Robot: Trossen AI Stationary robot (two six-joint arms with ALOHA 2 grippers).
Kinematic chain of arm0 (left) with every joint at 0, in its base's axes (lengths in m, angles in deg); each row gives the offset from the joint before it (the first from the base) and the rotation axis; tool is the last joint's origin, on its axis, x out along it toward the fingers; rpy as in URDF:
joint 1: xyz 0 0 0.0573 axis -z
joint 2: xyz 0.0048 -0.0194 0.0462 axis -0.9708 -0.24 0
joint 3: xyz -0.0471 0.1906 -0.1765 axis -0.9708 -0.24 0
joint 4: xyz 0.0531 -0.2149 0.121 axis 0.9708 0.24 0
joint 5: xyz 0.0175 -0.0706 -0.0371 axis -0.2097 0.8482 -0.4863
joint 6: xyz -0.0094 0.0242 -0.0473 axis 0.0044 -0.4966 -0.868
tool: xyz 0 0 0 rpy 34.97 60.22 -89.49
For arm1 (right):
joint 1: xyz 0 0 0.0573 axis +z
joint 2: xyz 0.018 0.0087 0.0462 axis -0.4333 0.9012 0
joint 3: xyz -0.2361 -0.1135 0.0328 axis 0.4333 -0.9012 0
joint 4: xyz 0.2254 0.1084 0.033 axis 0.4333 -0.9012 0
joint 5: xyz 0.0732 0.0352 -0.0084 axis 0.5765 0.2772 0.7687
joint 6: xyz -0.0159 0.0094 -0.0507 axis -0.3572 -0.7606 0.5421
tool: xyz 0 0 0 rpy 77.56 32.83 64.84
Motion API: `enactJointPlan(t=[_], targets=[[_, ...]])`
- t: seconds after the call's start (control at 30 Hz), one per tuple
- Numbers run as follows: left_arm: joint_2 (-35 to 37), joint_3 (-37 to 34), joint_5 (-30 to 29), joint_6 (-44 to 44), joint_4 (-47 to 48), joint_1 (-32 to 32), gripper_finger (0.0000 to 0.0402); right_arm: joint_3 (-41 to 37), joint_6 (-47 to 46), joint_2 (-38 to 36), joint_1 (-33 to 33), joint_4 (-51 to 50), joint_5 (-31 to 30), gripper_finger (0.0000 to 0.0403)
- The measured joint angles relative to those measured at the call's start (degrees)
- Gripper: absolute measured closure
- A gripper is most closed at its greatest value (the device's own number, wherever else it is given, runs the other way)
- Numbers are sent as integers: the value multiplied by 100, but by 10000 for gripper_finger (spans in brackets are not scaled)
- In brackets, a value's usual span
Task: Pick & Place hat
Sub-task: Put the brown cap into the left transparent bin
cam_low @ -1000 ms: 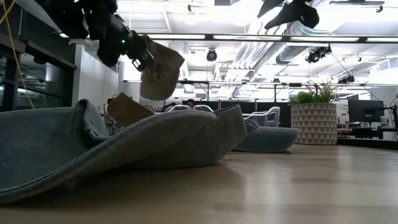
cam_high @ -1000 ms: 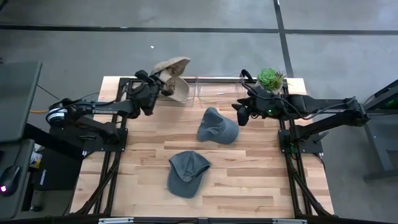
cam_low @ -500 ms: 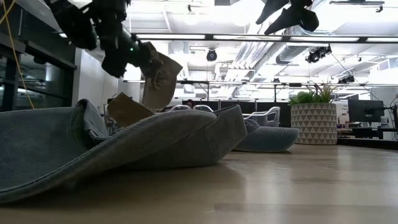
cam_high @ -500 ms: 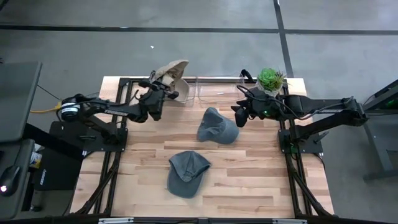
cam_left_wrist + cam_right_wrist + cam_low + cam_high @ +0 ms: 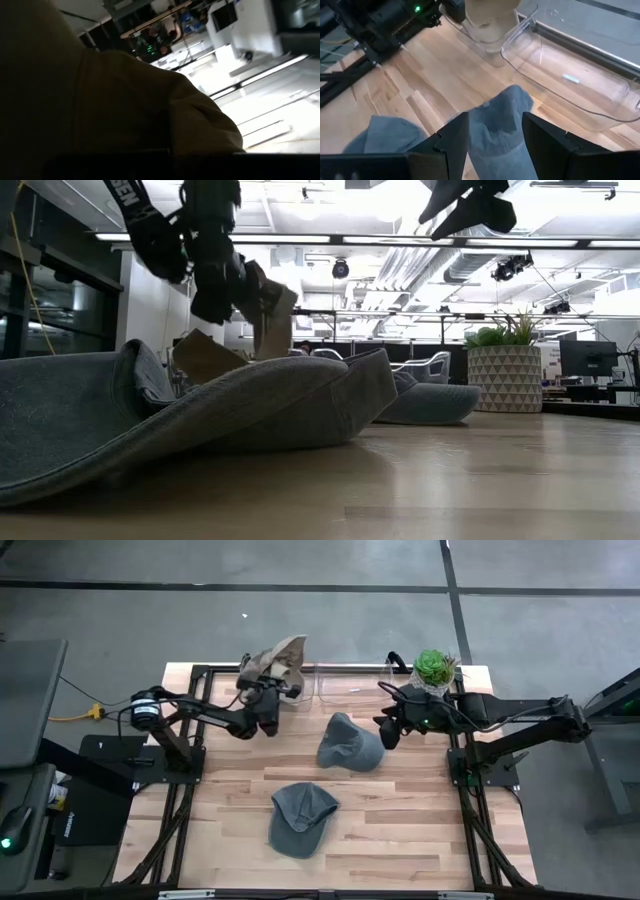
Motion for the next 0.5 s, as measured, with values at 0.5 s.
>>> enactJointPlan(t=[0.5], targets=[[-557,60,-281,-961,26,61,402,0,57,0,0,-141,104,225]])
